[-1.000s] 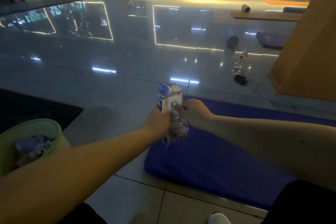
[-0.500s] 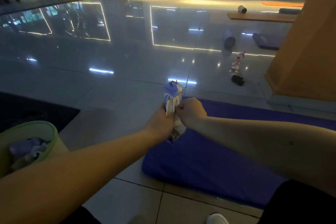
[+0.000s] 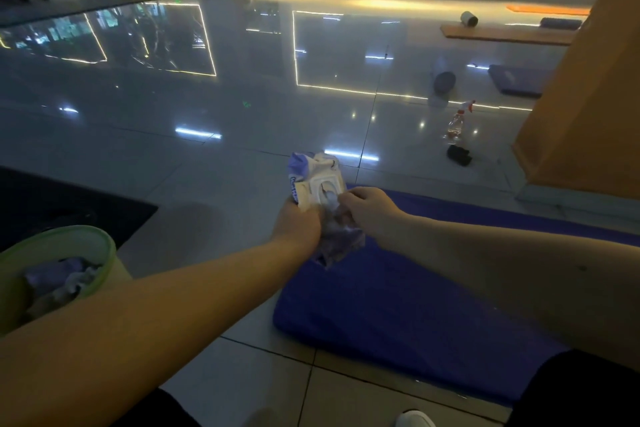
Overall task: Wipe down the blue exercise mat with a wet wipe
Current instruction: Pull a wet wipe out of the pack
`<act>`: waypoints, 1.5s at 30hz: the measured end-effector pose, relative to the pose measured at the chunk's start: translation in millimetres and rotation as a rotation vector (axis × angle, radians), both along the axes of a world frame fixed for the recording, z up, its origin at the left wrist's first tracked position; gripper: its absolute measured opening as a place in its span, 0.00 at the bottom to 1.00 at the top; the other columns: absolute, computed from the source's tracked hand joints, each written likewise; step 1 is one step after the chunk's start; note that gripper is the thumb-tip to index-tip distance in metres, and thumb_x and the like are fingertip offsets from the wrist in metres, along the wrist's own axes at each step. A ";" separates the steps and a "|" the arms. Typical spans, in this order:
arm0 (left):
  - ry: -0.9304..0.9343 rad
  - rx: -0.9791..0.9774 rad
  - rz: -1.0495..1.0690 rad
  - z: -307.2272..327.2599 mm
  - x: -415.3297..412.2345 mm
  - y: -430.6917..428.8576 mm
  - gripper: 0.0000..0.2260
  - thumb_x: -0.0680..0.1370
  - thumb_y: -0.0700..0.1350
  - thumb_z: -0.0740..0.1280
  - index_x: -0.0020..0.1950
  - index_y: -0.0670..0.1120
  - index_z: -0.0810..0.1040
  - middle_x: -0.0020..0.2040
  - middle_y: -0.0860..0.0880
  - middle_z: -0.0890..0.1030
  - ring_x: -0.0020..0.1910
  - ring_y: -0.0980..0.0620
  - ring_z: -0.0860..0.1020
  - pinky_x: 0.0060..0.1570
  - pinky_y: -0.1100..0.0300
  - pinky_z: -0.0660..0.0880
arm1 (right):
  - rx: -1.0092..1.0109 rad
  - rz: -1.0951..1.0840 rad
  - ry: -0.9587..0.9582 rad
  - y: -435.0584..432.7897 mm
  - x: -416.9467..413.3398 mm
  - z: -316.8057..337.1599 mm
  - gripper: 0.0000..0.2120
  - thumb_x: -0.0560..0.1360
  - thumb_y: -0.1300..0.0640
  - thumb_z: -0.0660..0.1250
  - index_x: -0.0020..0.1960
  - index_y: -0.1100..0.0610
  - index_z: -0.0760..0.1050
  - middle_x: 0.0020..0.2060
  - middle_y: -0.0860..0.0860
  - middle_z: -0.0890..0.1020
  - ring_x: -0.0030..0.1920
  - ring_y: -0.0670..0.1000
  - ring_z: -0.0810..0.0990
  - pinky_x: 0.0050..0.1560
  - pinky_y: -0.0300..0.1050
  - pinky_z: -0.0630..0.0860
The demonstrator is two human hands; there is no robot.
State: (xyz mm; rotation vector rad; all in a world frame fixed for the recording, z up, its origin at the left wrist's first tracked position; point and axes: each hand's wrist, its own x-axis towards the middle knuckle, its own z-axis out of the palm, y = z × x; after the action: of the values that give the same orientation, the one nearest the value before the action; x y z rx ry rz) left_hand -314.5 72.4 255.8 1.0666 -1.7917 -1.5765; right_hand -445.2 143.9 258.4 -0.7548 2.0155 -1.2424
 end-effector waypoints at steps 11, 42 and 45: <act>0.012 0.197 0.057 -3.3 5.0 -8.8 0.12 0.78 0.42 0.67 0.61 0.47 0.80 0.52 0.45 0.84 0.51 0.44 0.83 0.53 0.48 0.81 | -0.152 -0.078 -0.267 0.9 -6.0 1.4 0.05 0.76 0.62 0.63 0.44 0.60 0.76 0.37 0.61 0.82 0.33 0.53 0.76 0.33 0.46 0.71; 0.029 0.109 0.223 3.1 0.5 -3.4 0.17 0.78 0.46 0.71 0.65 0.42 0.78 0.50 0.48 0.81 0.49 0.47 0.80 0.55 0.51 0.80 | -0.153 -0.228 -0.337 -7.5 -9.8 -6.4 0.12 0.84 0.53 0.60 0.55 0.62 0.76 0.30 0.53 0.75 0.25 0.49 0.72 0.29 0.44 0.70; 0.009 0.109 0.220 3.5 1.1 -3.5 0.17 0.78 0.46 0.71 0.65 0.43 0.78 0.51 0.47 0.81 0.49 0.46 0.80 0.56 0.48 0.80 | -0.180 -0.159 -0.293 -4.4 -8.2 -5.6 0.13 0.83 0.50 0.64 0.53 0.60 0.78 0.34 0.53 0.78 0.26 0.49 0.75 0.28 0.44 0.71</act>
State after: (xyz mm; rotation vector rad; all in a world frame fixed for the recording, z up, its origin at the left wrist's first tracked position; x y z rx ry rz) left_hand -313.4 68.8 259.3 1.2586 -1.5377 -1.5548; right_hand -453.4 139.5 252.8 -0.4676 1.7675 -1.5447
